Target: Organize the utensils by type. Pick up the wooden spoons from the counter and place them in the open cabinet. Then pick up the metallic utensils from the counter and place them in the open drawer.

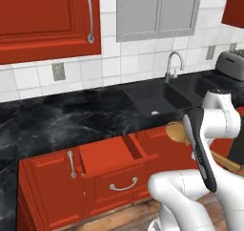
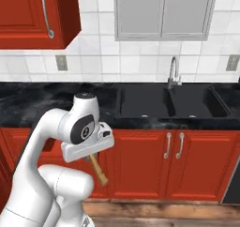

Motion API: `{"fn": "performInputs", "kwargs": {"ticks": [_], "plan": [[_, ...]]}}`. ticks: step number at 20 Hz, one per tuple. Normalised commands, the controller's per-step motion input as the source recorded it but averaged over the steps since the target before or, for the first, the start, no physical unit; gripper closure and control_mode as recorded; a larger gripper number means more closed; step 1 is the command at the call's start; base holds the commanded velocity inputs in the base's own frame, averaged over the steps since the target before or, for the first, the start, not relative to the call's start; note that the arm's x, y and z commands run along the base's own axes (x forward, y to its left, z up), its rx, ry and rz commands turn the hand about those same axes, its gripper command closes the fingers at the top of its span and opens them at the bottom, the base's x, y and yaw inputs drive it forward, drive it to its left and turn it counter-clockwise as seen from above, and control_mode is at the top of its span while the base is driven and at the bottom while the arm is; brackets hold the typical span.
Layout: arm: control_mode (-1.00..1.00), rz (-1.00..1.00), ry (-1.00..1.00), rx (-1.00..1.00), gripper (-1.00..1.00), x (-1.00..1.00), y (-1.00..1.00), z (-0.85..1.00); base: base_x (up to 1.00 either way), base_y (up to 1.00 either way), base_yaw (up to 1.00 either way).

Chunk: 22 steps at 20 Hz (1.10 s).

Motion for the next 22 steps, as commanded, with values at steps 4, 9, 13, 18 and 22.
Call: {"fn": "performInputs", "kwargs": {"ticks": [4, 9, 13, 18, 22], "plan": [[1.0, 0.0, 0.0, 0.0, 1.0, 0.0, 0.0, 0.0, 0.1, -0.24, -0.39], [1.0, 0.0, 0.0, 0.0, 1.0, 0.0, 0.0, 0.0, 0.09, -0.24, -0.91], [1.0, 0.0, 0.0, 0.0, 1.0, 0.0, 0.0, 0.0, 0.02, -0.15, -1.0], [1.0, 0.0, 0.0, 0.0, 1.0, 0.0, 0.0, 0.0, 0.29, -0.07, -0.84], [1.0, 0.0, 0.0, 0.0, 1.0, 0.0, 0.0, 0.0, 0.82, -0.06, -0.31]]}}
